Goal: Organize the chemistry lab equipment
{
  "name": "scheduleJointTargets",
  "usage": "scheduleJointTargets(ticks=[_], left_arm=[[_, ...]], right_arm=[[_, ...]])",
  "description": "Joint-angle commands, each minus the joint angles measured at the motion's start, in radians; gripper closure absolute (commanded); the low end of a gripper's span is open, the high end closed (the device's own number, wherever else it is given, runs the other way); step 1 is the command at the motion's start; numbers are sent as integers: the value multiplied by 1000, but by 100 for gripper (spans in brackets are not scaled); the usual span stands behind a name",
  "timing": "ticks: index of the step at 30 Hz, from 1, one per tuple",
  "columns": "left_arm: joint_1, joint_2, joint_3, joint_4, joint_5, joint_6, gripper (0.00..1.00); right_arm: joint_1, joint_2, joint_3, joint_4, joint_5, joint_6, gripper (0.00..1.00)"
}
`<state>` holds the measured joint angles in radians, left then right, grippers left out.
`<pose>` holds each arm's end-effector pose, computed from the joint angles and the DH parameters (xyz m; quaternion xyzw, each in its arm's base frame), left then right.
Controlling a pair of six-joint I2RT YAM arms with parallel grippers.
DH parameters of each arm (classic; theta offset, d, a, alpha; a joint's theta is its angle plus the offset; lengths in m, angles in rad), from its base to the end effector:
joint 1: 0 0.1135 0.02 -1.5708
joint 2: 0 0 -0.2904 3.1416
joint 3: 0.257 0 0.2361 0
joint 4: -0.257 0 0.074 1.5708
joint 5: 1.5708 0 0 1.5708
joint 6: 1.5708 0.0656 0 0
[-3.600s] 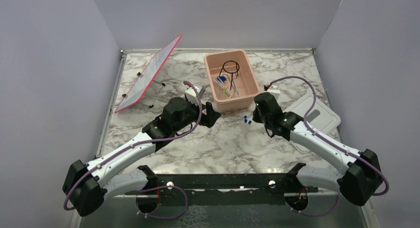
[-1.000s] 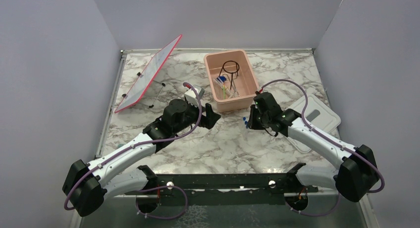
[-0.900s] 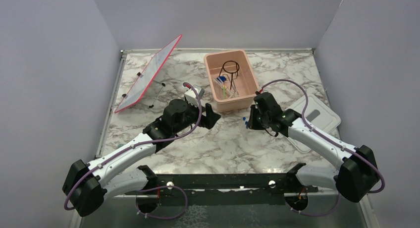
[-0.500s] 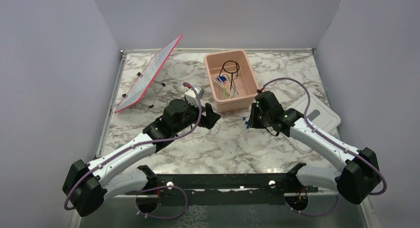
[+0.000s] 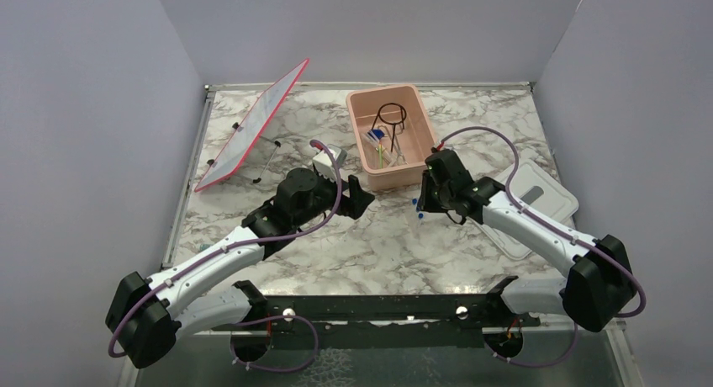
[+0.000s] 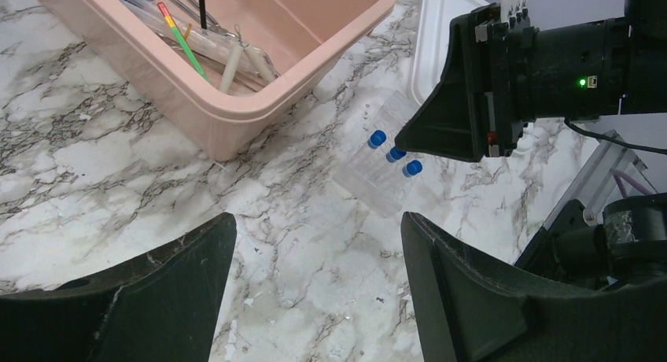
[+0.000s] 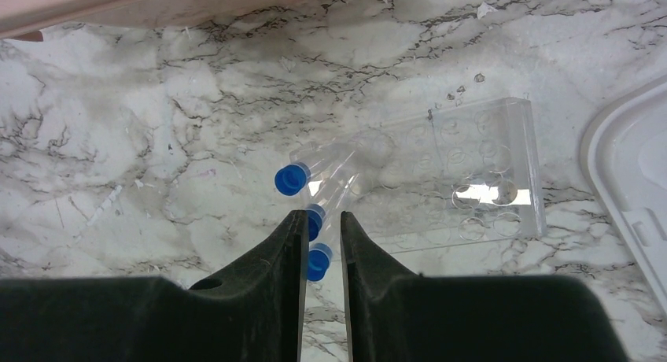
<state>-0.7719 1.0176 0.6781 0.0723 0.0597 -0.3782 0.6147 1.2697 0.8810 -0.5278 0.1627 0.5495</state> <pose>0.1673 -0.1683 0.3043 0.1732 0.7758 -0.3497 0.4959 0.2123 0.1369 0.2497 -0.0047 0.9442 0.1118 0.3098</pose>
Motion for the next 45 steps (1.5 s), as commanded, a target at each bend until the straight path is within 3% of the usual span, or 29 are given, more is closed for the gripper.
scheduleJointTargets(ticks=[1, 10, 17, 24, 28, 38, 45], left_arm=[[2, -26, -12, 16, -3, 1, 20], [1, -43, 3, 1, -18, 9, 20], [2, -82, 39, -70, -52, 26, 20], [2, -102, 169, -266, -143, 46, 20], [2, -139, 190, -303, -170, 56, 20], [2, -164, 143, -270, -192, 114, 19], [3, -166, 125, -269, -205, 116, 19]], right_arm=[[-1, 9, 22, 27, -11, -8, 74], [0, -57, 63, -18, 63, 3, 74], [-2, -132, 114, -128, 276, 51, 69], [-29, -141, 177, -249, 434, 107, 64], [-127, -124, 193, -253, 409, 96, 59], [-487, 87, 190, -116, 108, 73, 54], [-533, 291, 203, -45, 117, 126, 52]])
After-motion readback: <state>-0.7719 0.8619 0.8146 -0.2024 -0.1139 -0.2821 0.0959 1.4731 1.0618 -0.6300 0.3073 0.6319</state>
